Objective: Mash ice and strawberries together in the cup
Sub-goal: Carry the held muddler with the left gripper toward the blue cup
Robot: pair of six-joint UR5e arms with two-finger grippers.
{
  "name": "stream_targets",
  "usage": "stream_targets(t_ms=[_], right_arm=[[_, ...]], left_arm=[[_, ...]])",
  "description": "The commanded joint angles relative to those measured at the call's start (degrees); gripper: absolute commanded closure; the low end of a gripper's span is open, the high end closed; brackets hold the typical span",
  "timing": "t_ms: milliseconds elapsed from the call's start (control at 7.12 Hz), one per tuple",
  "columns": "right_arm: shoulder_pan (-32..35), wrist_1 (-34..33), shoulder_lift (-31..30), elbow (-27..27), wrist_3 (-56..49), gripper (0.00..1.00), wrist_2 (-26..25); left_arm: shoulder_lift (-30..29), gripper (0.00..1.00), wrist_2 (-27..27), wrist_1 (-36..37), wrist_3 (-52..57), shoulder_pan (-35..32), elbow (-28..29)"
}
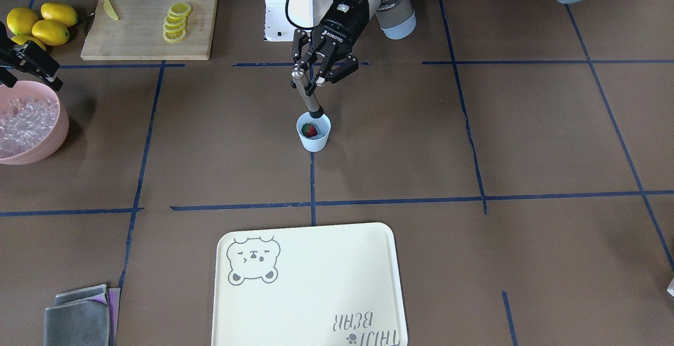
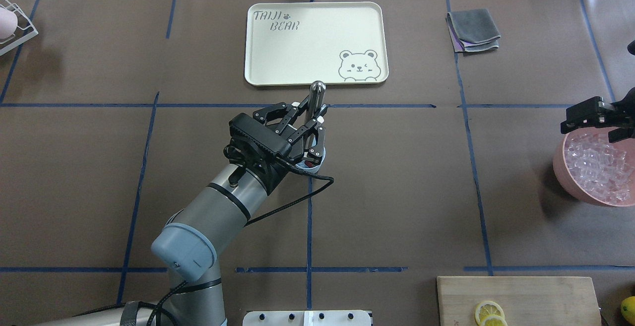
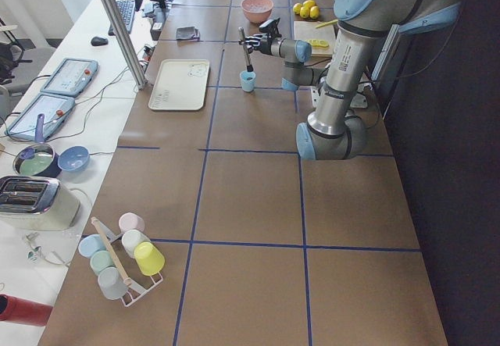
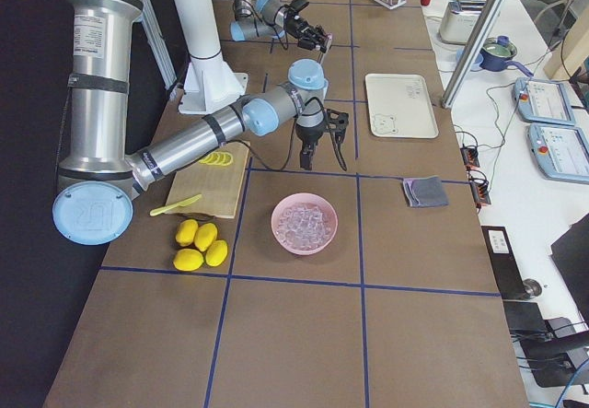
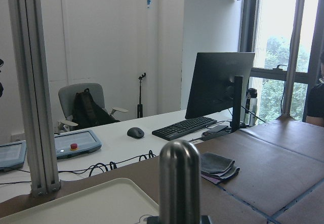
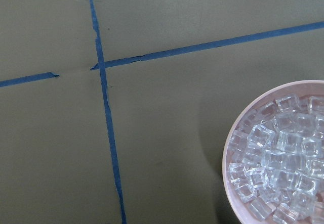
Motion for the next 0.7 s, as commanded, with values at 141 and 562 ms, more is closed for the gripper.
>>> stream_targets(t_ms=[141,562], right_arm=[[0.0,0.0,-0.1,0.0,0.0,0.01,0.0],[0.0,0.0,-0.1,0.0,0.0,0.00,0.1]], left_arm=[[-2.3,1.00,0.3,-3.7,0.2,0.1,5.8],[-2.5,1.00,0.4,-6.9,0.2,0.1,9.2]])
